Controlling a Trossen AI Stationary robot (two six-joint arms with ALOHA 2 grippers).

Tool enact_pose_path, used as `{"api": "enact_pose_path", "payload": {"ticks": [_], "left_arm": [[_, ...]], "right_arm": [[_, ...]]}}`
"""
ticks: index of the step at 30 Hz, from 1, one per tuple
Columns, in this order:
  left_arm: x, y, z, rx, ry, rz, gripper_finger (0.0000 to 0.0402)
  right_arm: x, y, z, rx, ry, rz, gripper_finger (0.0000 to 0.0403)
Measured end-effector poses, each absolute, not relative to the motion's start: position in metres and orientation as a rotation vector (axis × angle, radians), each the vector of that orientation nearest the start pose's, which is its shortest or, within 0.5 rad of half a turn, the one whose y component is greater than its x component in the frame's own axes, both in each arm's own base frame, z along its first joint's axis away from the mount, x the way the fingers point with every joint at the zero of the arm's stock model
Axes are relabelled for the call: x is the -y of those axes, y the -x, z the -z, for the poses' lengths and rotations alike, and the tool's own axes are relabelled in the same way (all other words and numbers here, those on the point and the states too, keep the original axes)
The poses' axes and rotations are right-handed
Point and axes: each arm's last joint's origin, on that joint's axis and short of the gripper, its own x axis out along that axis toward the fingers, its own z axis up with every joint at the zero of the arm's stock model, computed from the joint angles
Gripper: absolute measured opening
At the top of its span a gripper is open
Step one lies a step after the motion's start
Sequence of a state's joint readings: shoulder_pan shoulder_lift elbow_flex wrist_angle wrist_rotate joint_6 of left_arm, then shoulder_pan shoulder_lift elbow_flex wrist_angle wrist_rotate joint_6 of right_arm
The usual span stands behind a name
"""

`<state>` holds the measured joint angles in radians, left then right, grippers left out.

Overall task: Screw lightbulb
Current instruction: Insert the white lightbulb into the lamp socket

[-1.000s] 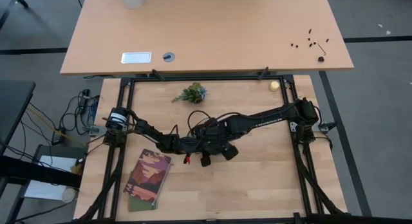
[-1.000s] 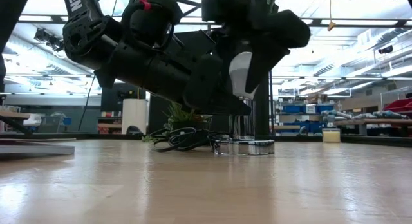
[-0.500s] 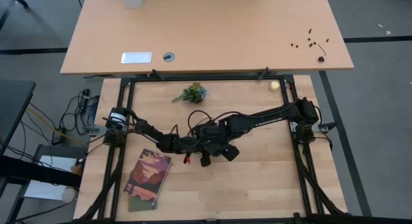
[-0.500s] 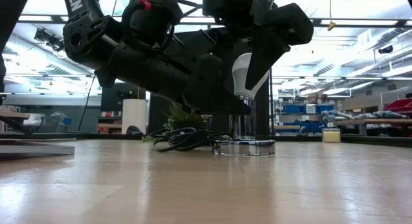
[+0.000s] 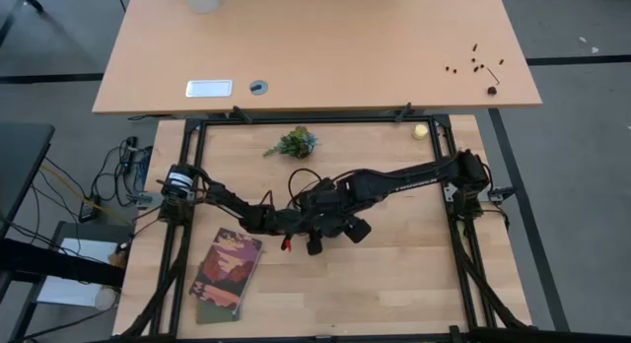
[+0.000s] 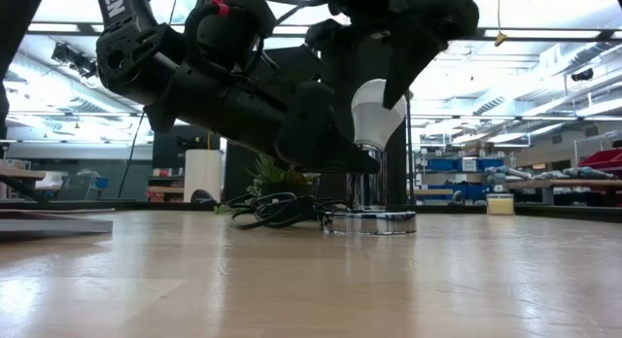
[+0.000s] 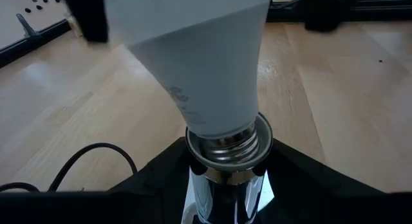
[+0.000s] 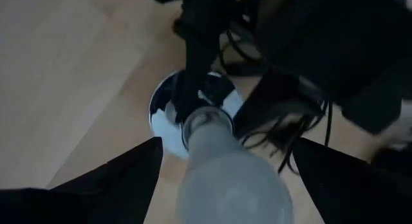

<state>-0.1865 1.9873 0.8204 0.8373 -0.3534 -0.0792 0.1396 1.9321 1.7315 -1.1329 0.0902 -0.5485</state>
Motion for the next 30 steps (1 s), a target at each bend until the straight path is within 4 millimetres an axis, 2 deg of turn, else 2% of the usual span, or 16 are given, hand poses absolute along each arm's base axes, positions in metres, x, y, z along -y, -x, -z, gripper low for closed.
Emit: {"api": "enact_pose_path", "payload": {"ticks": [4,11,21,24,30], "left_arm": [[0.06,-0.363,-0.112,-0.313,-0.01,-0.169,0.0193],[0.06,-0.363,-0.112,-0.315,-0.01,-0.168,0.0193],[0.06,-0.363,-0.112,-0.316,-0.011,-0.167,0.0193],[0.06,-0.363,-0.112,-0.317,-0.011,-0.167,0.0193],[0.06,-0.363,-0.112,-0.317,-0.011,-0.166,0.0193]], "right_arm": [[-0.049,-0.378,-0.266,-1.371,0.614,-0.396,0.0358],[-0.049,-0.379,-0.266,-1.362,0.588,-0.372,0.0355],[-0.036,-0.381,-0.246,-1.351,0.548,-0.405,0.0346],[-0.033,-0.381,-0.237,-1.346,0.536,-0.417,0.0338],[-0.029,-0.384,-0.231,-1.303,0.485,-0.452,0.0312]]}}
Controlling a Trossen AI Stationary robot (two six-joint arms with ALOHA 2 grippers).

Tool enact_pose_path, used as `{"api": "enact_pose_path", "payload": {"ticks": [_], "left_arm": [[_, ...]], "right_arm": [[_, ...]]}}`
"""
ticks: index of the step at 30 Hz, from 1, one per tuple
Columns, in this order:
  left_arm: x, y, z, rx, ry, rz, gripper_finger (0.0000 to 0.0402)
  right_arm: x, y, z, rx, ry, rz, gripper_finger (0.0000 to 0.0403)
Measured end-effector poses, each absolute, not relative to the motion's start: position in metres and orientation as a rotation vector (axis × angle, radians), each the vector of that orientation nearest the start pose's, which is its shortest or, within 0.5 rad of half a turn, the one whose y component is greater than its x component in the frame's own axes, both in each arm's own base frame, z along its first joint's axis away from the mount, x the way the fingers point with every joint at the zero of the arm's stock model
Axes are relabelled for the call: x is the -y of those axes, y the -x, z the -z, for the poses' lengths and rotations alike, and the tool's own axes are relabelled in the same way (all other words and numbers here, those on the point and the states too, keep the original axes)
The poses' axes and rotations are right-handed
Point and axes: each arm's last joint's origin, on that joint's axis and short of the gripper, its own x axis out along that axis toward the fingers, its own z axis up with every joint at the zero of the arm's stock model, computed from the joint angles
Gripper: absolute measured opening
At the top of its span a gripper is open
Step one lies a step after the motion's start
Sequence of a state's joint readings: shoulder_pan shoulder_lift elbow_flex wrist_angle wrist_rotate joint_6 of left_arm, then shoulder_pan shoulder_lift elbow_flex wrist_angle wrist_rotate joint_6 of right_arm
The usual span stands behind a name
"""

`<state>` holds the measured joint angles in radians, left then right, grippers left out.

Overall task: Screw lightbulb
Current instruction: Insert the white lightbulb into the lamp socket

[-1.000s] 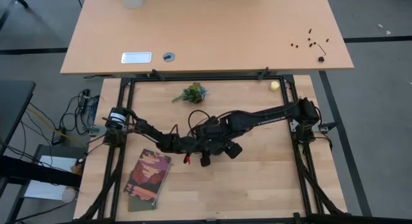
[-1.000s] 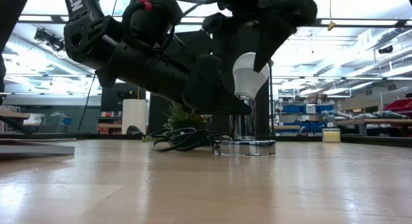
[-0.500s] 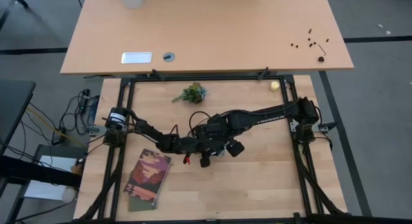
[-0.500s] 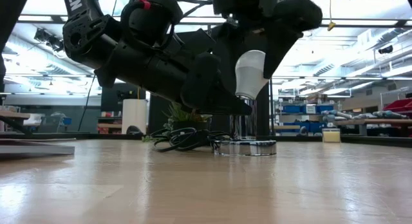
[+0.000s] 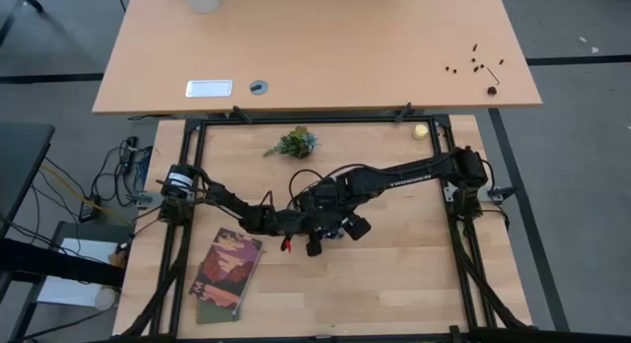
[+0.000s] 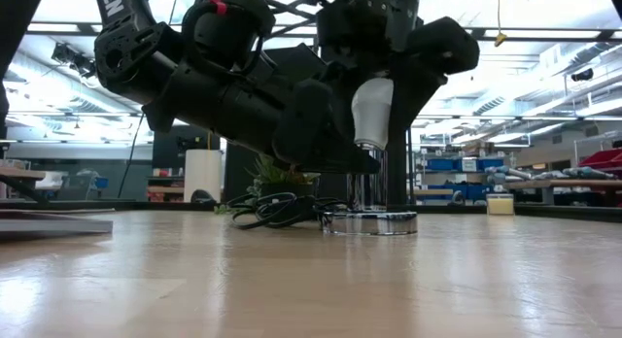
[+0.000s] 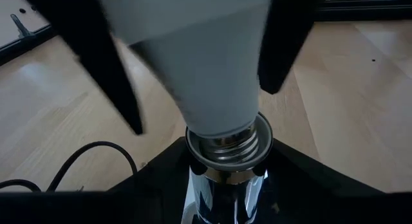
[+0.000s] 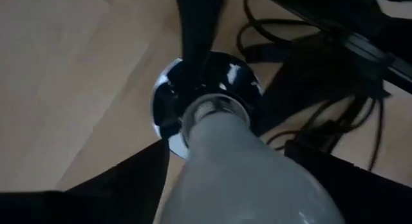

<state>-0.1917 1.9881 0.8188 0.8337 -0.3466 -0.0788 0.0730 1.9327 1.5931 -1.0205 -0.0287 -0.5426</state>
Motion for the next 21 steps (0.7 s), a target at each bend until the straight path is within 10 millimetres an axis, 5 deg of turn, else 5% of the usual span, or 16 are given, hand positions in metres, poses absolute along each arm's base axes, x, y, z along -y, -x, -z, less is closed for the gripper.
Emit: {"api": "enact_pose_path", "payload": {"ticks": [9,21], "left_arm": [[0.061,-0.363,-0.111,-0.319,-0.02,-0.164,0.0193],[0.061,-0.363,-0.111,-0.319,-0.026,-0.162,0.0193]], "right_arm": [[-0.027,-0.383,-0.228,-1.299,0.475,-0.465,0.0248],[-0.035,-0.387,-0.247,-1.275,0.545,-0.442,0.0266]]}}
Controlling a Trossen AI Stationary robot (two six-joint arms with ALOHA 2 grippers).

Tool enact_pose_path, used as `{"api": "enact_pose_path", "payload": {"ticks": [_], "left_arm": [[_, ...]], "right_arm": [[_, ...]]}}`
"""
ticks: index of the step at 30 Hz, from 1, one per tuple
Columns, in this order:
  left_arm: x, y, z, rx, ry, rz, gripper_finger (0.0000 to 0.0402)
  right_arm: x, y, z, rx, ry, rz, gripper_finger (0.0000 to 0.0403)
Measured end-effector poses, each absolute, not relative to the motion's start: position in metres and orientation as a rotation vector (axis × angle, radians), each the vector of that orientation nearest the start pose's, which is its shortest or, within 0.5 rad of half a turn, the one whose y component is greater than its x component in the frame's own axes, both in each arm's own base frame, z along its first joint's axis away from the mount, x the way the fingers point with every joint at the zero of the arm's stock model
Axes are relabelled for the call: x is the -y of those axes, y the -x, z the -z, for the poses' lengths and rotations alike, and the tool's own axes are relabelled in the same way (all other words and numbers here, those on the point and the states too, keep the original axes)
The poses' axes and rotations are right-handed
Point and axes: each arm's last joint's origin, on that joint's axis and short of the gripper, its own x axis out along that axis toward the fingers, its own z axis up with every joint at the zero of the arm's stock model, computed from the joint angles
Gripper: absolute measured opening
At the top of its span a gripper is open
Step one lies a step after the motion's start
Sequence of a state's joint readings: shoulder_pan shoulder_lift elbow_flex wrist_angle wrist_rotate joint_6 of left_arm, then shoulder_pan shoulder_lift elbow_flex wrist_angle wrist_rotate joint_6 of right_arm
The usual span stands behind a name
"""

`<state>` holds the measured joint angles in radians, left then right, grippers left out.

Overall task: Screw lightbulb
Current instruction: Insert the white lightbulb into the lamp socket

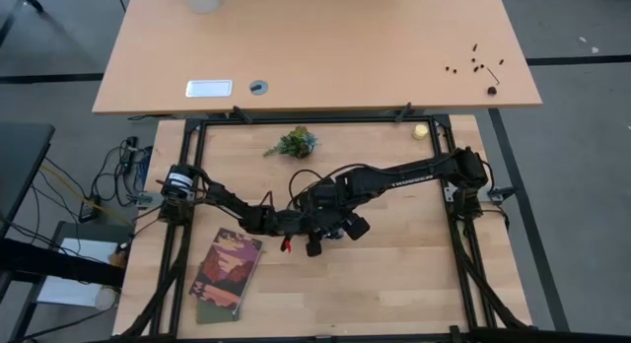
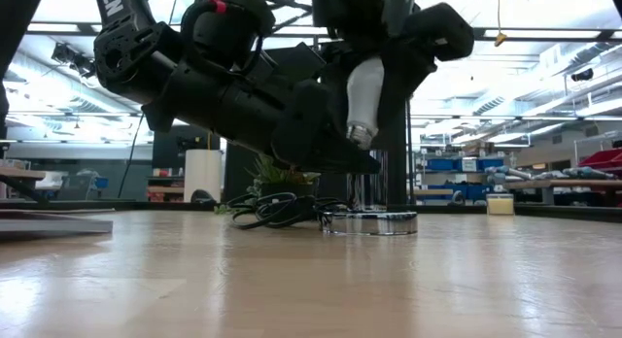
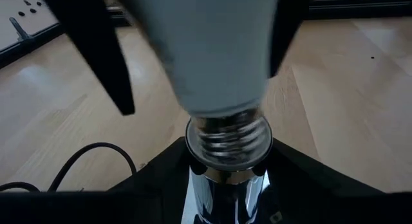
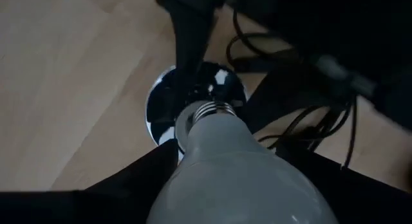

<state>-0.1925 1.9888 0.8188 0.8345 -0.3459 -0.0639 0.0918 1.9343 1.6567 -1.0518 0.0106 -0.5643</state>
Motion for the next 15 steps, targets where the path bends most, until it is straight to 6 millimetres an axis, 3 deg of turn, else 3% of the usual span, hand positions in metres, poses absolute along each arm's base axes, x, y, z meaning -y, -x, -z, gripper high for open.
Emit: {"api": "enact_pose_path", "payload": {"ticks": [8,15], "left_arm": [[0.0606,-0.3629,-0.1117,-0.311,0.015,-0.17,0.0194],[0.0621,-0.3612,-0.1175,-0.312,-0.012,-0.165,0.021]], "right_arm": [[-0.0424,-0.3842,-0.2488,-1.313,0.662,-0.417,0.0261],[-0.0437,-0.3823,-0.2484,-1.335,0.601,-0.393,0.0272]]}}
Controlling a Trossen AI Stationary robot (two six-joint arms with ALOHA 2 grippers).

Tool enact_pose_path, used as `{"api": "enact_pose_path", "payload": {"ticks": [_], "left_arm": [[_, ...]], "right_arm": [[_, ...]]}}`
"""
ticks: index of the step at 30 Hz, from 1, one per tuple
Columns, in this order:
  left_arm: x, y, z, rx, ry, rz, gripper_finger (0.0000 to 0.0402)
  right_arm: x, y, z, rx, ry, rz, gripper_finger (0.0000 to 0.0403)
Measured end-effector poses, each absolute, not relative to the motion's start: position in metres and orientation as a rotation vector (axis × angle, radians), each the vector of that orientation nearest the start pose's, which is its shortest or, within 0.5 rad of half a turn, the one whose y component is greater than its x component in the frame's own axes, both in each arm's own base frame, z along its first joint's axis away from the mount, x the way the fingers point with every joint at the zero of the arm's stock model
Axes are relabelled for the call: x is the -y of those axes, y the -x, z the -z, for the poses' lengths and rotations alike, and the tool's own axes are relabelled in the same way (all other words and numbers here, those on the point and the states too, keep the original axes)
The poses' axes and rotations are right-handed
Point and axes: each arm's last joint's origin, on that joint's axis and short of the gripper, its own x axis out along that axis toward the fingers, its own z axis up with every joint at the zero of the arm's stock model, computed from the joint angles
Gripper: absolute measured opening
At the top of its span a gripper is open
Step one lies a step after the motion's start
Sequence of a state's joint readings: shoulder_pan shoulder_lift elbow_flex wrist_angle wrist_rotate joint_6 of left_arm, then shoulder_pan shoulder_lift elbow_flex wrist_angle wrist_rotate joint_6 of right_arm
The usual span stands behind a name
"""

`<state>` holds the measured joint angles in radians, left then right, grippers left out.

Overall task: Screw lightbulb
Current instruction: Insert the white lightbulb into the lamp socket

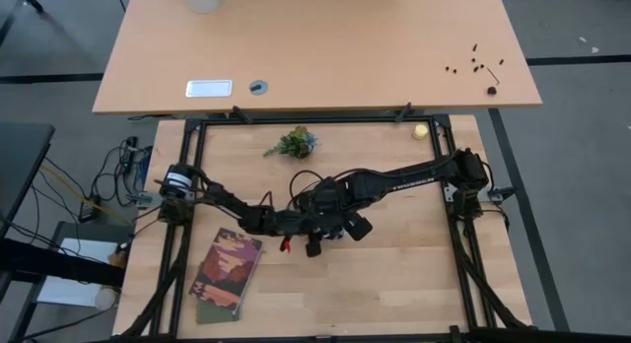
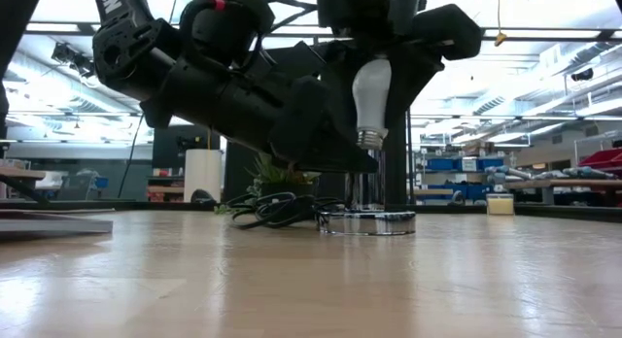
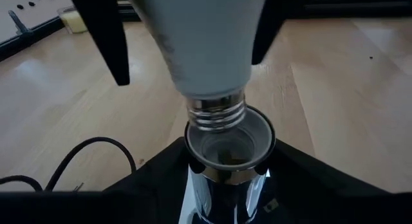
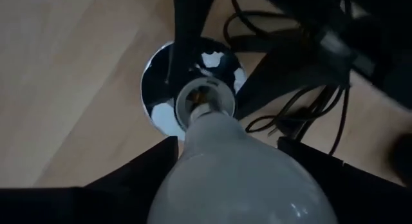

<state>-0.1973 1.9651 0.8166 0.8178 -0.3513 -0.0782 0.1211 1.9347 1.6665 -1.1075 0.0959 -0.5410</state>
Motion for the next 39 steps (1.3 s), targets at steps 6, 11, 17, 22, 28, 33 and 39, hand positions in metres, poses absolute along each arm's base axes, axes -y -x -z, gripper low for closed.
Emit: {"api": "enact_pose_path", "payload": {"ticks": [6,11,17,22,28,33,39], "left_arm": [[0.066,-0.358,-0.128,-0.309,-0.078,-0.2,0.0219],[0.067,-0.358,-0.128,-0.307,-0.068,-0.2,0.022],[0.073,-0.357,-0.129,-0.302,-0.071,-0.195,0.022],[0.081,-0.354,-0.128,-0.307,-0.087,-0.219,0.0219],[0.09,-0.35,-0.127,-0.314,-0.086,-0.269,0.0218],[0.091,-0.349,-0.124,-0.336,-0.017,-0.274,0.0218],[0.089,-0.349,-0.123,-0.334,0.069,-0.302,0.0225]], "right_arm": [[-0.045,-0.381,-0.248,-1.346,0.54,-0.399,0.0257],[-0.046,-0.384,-0.249,-1.31,0.512,-0.388,0.0276],[-0.047,-0.385,-0.249,-1.305,0.509,-0.385,0.0267],[-0.047,-0.385,-0.249,-1.298,0.501,-0.377,0.0261],[-0.051,-0.388,-0.25,-1.265,0.472,-0.352,0.0276],[-0.053,-0.389,-0.249,-1.267,0.467,-0.361,0.0267],[-0.053,-0.389,-0.249,-1.26,0.464,-0.365,0.0266]]}}
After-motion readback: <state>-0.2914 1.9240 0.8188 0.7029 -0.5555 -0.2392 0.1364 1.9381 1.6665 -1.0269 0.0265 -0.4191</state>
